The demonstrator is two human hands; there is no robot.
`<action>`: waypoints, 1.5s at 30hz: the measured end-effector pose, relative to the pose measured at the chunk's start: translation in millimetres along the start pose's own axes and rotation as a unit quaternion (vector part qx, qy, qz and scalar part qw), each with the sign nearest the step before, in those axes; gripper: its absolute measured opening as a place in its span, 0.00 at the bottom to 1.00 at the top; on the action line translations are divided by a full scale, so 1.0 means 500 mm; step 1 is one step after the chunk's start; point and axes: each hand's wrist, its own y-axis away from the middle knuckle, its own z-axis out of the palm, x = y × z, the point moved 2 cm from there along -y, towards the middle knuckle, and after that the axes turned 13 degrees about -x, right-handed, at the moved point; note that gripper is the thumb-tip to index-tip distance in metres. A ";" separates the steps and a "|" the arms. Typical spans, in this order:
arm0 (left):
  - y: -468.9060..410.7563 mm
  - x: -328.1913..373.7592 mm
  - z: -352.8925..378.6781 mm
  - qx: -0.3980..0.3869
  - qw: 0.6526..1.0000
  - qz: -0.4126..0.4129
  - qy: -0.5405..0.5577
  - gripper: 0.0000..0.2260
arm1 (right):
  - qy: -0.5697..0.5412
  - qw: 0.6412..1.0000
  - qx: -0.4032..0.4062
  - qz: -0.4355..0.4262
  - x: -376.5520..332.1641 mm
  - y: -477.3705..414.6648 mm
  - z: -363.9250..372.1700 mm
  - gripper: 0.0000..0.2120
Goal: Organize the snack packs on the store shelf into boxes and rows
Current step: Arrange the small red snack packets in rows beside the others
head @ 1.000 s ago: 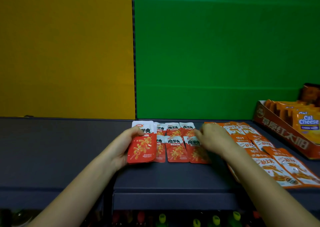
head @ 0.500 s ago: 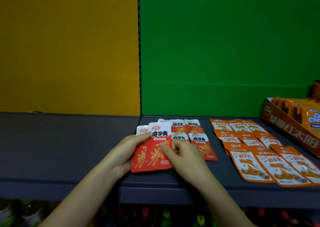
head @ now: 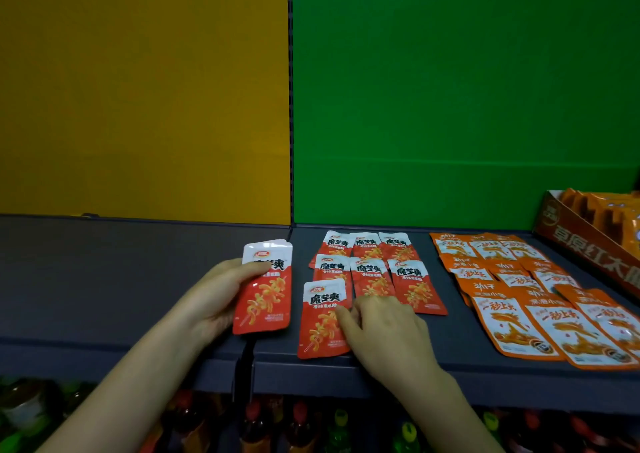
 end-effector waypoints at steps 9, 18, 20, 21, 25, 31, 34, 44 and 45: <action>-0.004 -0.014 0.114 -0.079 0.996 0.040 -0.015 0.08 | -0.157 0.982 0.077 -0.071 -0.001 0.014 -0.035 0.20; -0.019 -0.015 0.173 -0.090 0.994 0.009 -0.057 0.06 | -0.166 0.977 0.129 0.016 0.116 0.043 -0.100 0.17; -0.018 -0.016 0.179 -0.087 0.990 0.026 -0.107 0.04 | -0.125 0.982 0.133 0.049 0.147 0.054 -0.120 0.18; -0.019 -0.019 0.183 -0.083 0.987 0.038 -0.130 0.03 | -0.097 0.985 0.127 0.067 0.159 0.057 -0.124 0.18; -0.021 -0.035 0.201 -0.051 0.967 0.108 -0.225 0.05 | -0.042 0.990 0.081 0.107 0.179 0.058 -0.110 0.19; -0.018 -0.051 0.231 0.002 0.903 0.195 -0.383 0.10 | 0.022 0.990 0.070 0.117 0.165 0.051 -0.091 0.17; -0.026 -0.053 0.231 0.018 0.875 0.197 -0.442 0.11 | 0.047 0.990 0.073 0.112 0.166 0.047 -0.092 0.15; -0.039 -0.058 0.238 0.090 0.756 0.107 -0.640 0.11 | 0.127 0.984 0.078 0.100 0.169 0.035 -0.087 0.15; -0.042 -0.057 0.240 0.094 0.740 0.101 -0.659 0.11 | 0.139 0.982 0.077 0.098 0.169 0.034 -0.088 0.16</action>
